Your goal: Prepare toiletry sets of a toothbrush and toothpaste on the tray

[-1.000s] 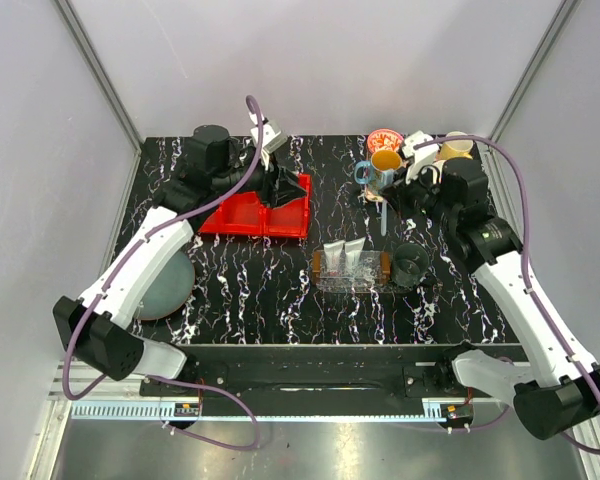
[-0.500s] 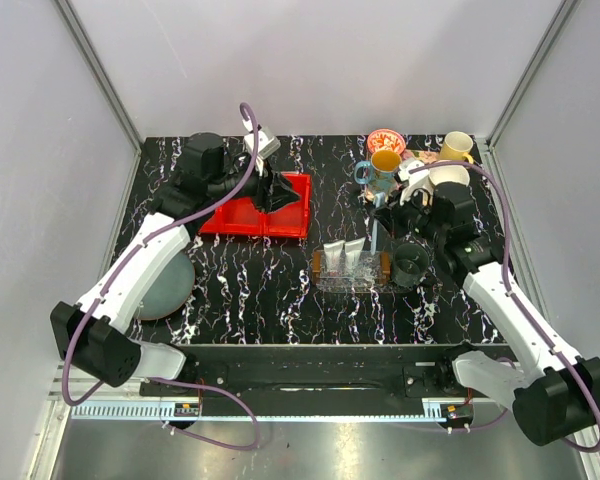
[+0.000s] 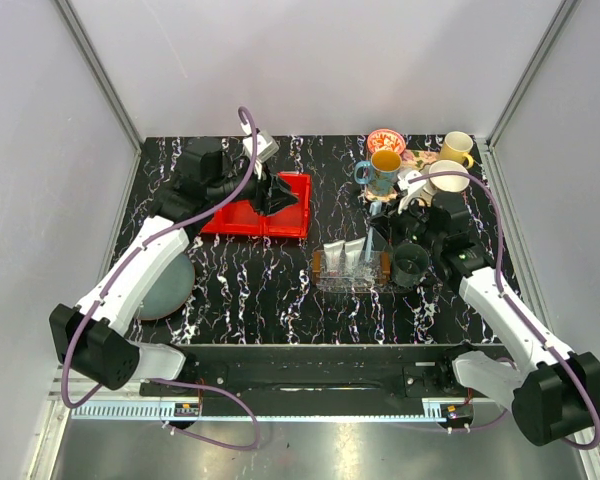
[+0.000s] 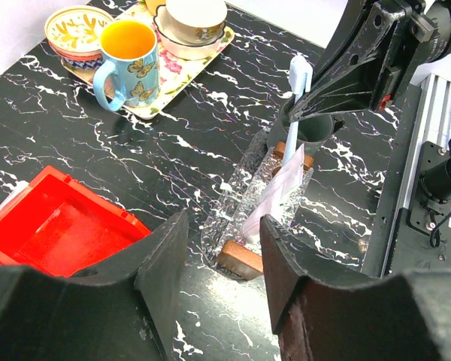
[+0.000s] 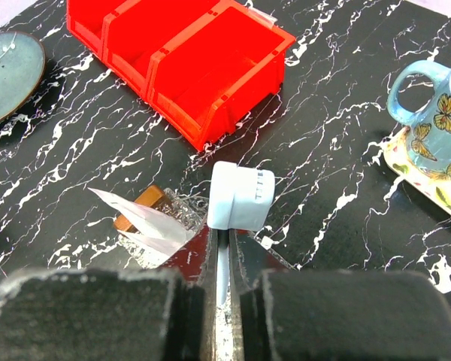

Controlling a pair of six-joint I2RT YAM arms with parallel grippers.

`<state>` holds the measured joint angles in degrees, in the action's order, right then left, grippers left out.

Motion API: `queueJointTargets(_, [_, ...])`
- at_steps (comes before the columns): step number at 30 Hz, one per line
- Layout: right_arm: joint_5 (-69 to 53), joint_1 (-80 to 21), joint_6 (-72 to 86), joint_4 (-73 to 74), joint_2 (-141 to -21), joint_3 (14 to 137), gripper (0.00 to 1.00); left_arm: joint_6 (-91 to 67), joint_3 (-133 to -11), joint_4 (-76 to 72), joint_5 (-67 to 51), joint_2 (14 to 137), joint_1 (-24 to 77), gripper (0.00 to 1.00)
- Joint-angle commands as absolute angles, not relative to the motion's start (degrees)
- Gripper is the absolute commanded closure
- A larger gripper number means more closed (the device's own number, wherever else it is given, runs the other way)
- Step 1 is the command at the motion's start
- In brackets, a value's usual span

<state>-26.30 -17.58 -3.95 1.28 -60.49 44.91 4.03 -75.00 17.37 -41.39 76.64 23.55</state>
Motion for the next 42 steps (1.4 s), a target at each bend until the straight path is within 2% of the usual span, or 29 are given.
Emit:
queueJointTargets(1, [-27.2,-16.6,-2.7,-2.6,-59.4,44.0,1.0,4.2,-74.3,13.9,-42.0,74.4,23.2,0.53])
queueJointTargets(42, [-26.8,-15.6,-5.4,-7.4,-62.0,38.3,1.0,3.0,-73.0,12.7,-44.4,73.8,23.0,0.53])
